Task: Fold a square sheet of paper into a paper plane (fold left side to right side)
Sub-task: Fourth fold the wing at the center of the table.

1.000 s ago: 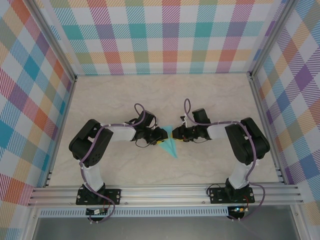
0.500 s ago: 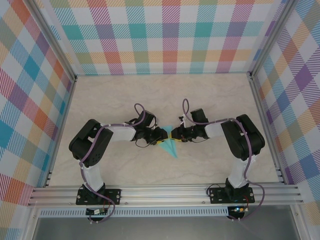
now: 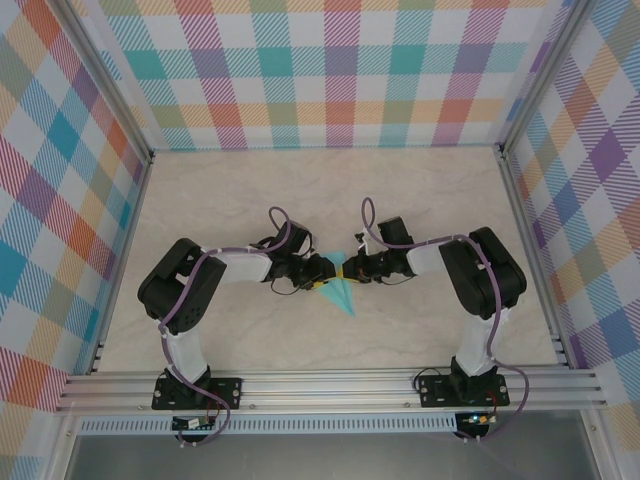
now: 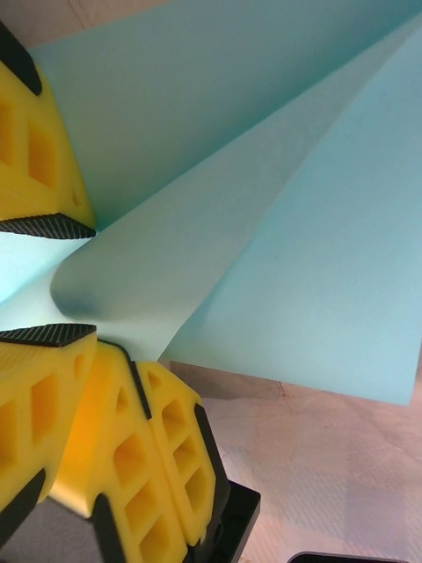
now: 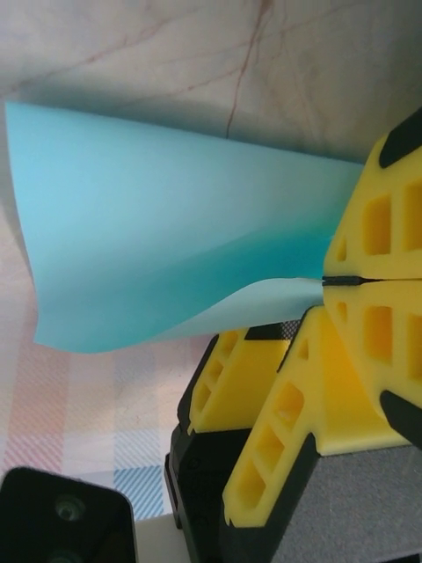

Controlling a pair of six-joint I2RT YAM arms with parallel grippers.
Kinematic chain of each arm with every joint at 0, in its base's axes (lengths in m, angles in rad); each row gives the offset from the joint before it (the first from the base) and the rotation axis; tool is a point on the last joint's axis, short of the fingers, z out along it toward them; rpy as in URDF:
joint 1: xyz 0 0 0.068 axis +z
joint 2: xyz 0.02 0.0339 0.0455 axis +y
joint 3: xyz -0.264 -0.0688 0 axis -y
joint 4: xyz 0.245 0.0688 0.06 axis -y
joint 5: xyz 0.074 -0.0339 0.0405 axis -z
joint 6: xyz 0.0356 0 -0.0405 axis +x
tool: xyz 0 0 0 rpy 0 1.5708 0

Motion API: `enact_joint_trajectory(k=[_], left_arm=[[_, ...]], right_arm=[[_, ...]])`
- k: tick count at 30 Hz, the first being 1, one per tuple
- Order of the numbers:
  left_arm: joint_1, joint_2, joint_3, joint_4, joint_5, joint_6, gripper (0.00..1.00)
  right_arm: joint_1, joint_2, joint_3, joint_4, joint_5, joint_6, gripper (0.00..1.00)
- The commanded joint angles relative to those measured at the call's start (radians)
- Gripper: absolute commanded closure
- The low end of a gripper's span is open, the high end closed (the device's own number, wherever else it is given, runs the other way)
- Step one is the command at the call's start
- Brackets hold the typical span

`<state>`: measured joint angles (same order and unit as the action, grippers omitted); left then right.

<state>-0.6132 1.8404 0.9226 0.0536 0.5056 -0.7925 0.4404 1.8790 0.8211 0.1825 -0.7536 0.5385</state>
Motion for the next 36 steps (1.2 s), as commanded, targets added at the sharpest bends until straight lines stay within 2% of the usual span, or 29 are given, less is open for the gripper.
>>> enact_joint_trajectory(k=[1, 24, 36], left_arm=[[-0.008, 0.002, 0.004, -0.044, -0.036, 0.02, 0.66], [-0.007, 0.0, 0.003, -0.047, -0.037, 0.022, 0.66], [-0.008, -0.005, 0.005, -0.046, -0.03, 0.02, 0.66]], right_arm=[[0.007, -0.031, 0.021, -0.056, 0.041, -0.046, 0.97], [0.006, -0.07, 0.007, -0.13, 0.129, -0.089, 0.98], [0.007, -0.042, 0.02, -0.192, 0.161, -0.122, 0.98]])
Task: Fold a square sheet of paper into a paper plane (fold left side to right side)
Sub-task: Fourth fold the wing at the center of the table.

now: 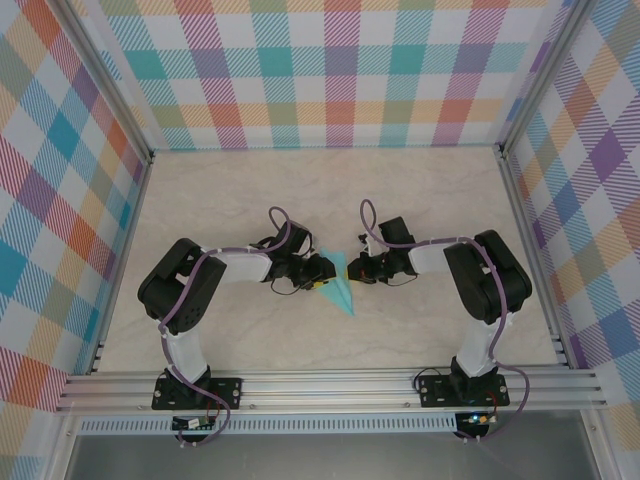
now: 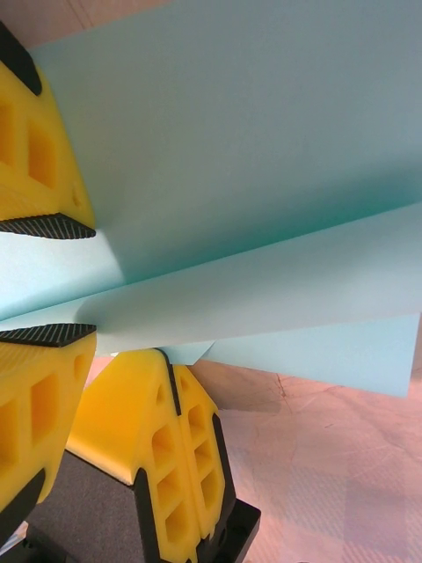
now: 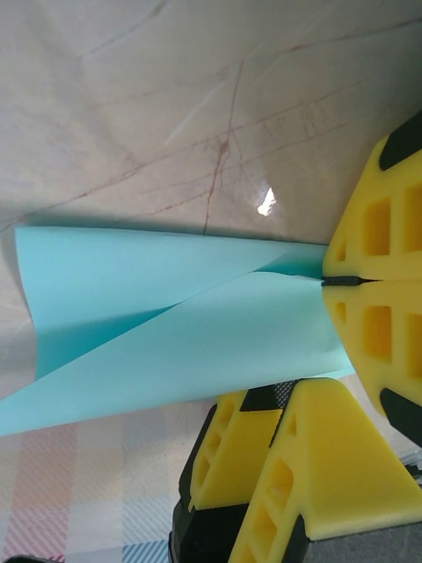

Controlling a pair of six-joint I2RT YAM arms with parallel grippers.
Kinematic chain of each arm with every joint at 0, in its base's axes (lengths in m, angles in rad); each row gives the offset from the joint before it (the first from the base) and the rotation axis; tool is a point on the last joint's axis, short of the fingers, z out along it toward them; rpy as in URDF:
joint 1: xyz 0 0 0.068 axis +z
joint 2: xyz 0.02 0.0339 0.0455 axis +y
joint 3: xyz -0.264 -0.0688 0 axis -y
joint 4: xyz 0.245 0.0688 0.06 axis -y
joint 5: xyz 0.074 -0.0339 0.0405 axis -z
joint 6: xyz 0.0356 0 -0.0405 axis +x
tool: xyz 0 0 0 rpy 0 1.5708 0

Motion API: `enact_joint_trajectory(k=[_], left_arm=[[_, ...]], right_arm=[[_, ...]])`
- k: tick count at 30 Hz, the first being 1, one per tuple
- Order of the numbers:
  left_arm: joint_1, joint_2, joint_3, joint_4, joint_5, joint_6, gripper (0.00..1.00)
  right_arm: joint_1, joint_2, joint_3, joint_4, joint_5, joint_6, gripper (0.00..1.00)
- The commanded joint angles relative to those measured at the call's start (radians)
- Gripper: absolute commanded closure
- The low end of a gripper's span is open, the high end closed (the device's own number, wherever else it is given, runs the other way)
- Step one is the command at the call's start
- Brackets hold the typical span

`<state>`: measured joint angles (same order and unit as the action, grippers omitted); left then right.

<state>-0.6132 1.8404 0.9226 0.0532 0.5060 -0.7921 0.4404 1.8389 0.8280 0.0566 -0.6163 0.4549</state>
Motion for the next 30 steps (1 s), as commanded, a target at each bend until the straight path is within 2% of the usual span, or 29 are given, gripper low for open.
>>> enact_joint_trajectory(k=[1, 10, 14, 21, 30], left_arm=[[-0.008, -0.008, 0.007, -0.046, -0.027, 0.02, 0.66], [-0.008, -0.085, 0.057, -0.083, -0.013, 0.031, 0.65], [-0.008, -0.106, 0.075, -0.089, 0.006, 0.03, 0.7], [-0.013, -0.045, 0.113, -0.049, 0.051, 0.012, 0.8], [-0.011, 0.057, 0.178, -0.039, 0.043, 0.013, 0.82]], right_arm=[[0.006, 0.005, 0.014, -0.076, 0.028, -0.042, 0.98], [0.011, 0.037, 0.02, -0.126, 0.066, -0.056, 0.98], [0.016, 0.045, 0.022, -0.123, 0.063, -0.058, 0.98], [0.026, 0.055, 0.032, -0.131, 0.067, -0.061, 0.98], [0.036, 0.056, 0.042, -0.149, 0.081, -0.074, 0.98]])
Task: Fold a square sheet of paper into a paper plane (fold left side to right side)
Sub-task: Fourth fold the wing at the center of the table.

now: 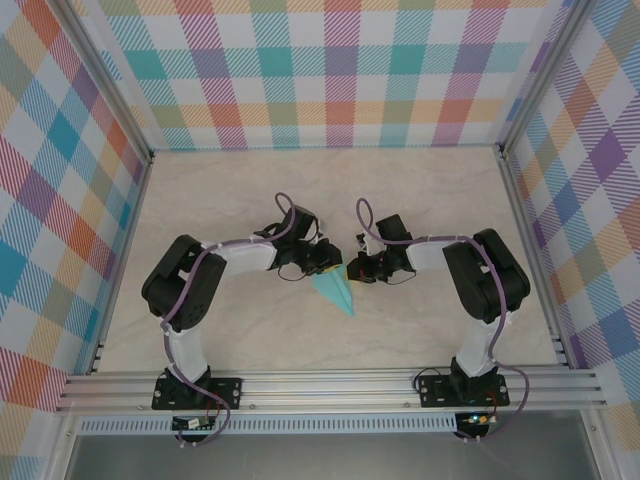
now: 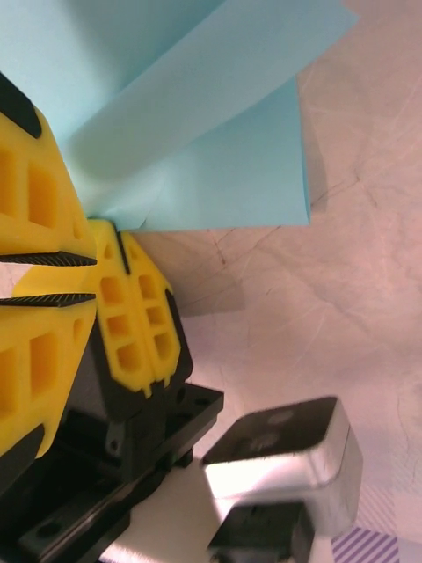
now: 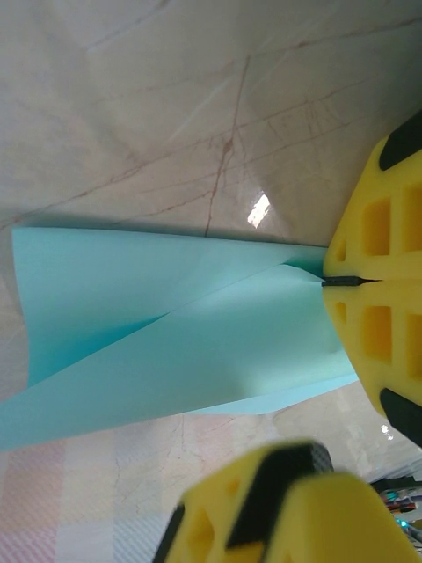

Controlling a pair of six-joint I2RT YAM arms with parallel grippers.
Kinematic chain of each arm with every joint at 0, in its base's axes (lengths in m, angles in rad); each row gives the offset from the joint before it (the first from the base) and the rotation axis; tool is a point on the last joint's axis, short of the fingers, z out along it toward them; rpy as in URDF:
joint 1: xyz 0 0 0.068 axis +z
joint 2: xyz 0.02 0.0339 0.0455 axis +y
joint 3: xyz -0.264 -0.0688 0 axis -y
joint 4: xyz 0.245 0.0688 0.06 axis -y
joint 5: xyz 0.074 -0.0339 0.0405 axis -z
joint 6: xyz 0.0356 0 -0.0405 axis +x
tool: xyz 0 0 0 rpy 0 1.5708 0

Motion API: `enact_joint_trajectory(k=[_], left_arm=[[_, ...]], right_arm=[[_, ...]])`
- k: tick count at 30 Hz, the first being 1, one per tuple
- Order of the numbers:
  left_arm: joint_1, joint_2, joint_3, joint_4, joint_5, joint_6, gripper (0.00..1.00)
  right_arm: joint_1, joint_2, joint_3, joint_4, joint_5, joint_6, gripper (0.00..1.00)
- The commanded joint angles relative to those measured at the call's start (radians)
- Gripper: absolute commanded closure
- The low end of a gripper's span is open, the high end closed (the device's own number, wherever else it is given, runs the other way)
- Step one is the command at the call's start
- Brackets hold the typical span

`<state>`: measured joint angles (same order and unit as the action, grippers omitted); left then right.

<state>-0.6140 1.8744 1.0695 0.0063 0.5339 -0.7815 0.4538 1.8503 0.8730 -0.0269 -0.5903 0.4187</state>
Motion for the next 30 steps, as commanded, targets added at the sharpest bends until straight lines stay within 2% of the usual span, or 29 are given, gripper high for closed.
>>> enact_joint_trajectory(k=[1, 16, 30], left_arm=[[-0.012, 0.03, 0.035, 0.005, 0.01, 0.005, 0.82], [-0.012, 0.07, -0.003, -0.067, -0.066, 0.042, 0.83], [-0.011, 0.071, -0.07, -0.043, -0.085, 0.024, 0.83]], right_arm=[[0.022, 0.044, -0.003, -0.066, 0.056, -0.037, 0.98], [0.025, 0.05, 0.006, -0.093, 0.078, -0.053, 0.98], [0.025, 0.042, 0.033, -0.084, 0.054, -0.045, 0.96]])
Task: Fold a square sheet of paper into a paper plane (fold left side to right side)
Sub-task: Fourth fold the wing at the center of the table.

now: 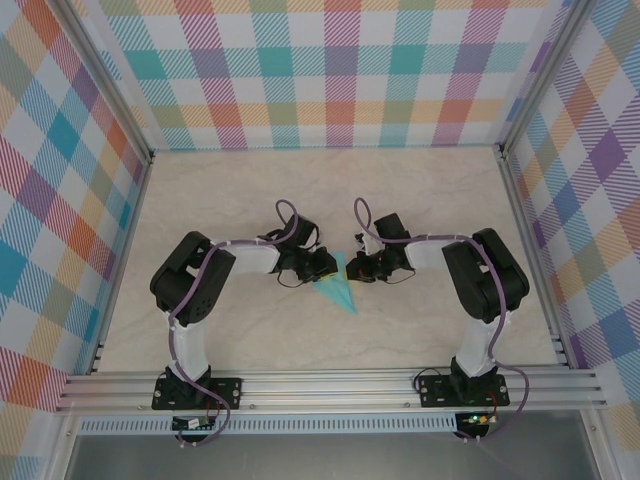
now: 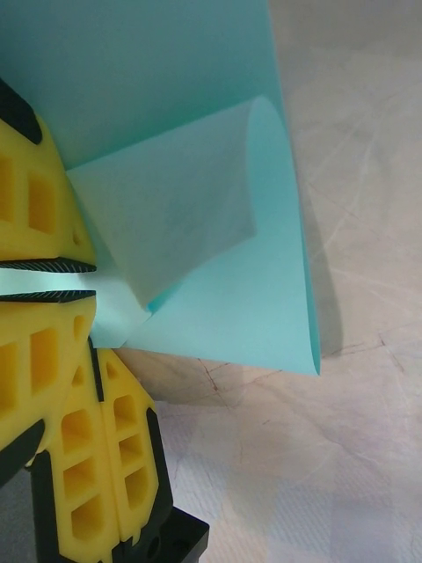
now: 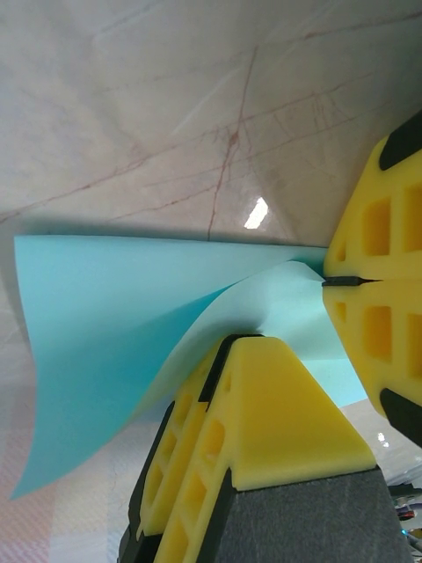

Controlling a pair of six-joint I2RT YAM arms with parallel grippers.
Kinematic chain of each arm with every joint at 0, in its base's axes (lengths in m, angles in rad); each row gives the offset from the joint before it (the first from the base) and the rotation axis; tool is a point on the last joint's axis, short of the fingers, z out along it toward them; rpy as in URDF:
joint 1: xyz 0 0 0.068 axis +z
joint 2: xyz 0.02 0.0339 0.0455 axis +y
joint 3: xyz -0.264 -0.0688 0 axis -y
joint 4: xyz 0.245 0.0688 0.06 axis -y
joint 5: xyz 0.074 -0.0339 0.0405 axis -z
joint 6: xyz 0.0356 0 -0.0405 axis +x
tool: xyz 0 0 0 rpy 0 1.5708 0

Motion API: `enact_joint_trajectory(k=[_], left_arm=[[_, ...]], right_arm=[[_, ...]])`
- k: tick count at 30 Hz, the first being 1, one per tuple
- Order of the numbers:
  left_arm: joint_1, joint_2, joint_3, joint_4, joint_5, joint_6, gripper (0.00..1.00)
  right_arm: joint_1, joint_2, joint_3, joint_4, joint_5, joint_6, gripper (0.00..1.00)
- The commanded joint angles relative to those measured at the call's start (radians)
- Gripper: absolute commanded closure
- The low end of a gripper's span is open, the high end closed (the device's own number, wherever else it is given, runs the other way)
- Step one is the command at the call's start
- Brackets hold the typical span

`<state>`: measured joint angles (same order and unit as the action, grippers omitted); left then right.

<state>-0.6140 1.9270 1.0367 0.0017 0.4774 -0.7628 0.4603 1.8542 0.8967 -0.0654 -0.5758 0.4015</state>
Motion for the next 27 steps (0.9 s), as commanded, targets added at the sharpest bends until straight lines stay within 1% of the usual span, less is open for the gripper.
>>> enact_joint_trajectory(k=[1, 3, 8, 13, 15, 17, 21, 24, 27], left_arm=[[-0.011, 0.018, -0.043, -0.039, -0.03, 0.004, 0.84], [-0.012, 0.017, -0.052, -0.039, -0.034, 0.002, 0.84], [-0.012, 0.011, -0.073, -0.025, -0.035, -0.004, 0.84], [-0.013, 0.01, -0.075, -0.021, -0.036, -0.004, 0.84], [-0.013, 0.01, -0.075, -0.019, -0.036, -0.003, 0.84], [-0.013, 0.009, -0.075, -0.018, -0.037, -0.004, 0.84], [-0.015, 0.007, -0.076, -0.019, -0.04, -0.004, 0.84], [-0.015, 0.006, -0.076, -0.018, -0.04, -0.002, 0.84], [-0.015, 0.003, -0.075, -0.018, -0.04, -0.002, 0.84]], right_arm=[[0.019, 0.035, 0.017, -0.049, 0.037, -0.027, 0.96], [0.019, 0.023, 0.033, -0.059, 0.037, -0.03, 0.95], [0.018, -0.039, 0.092, -0.132, 0.067, -0.051, 0.85], [0.018, -0.158, 0.104, -0.205, 0.116, -0.074, 0.72], [0.018, -0.204, 0.087, -0.227, 0.121, -0.078, 0.7], [0.018, -0.24, 0.062, -0.238, 0.097, -0.08, 0.69], [0.03, -0.277, 0.001, -0.196, -0.05, -0.051, 0.72], [0.066, -0.262, -0.027, -0.173, -0.124, -0.027, 0.73], [0.099, -0.224, -0.039, -0.151, -0.149, -0.012, 0.75]])
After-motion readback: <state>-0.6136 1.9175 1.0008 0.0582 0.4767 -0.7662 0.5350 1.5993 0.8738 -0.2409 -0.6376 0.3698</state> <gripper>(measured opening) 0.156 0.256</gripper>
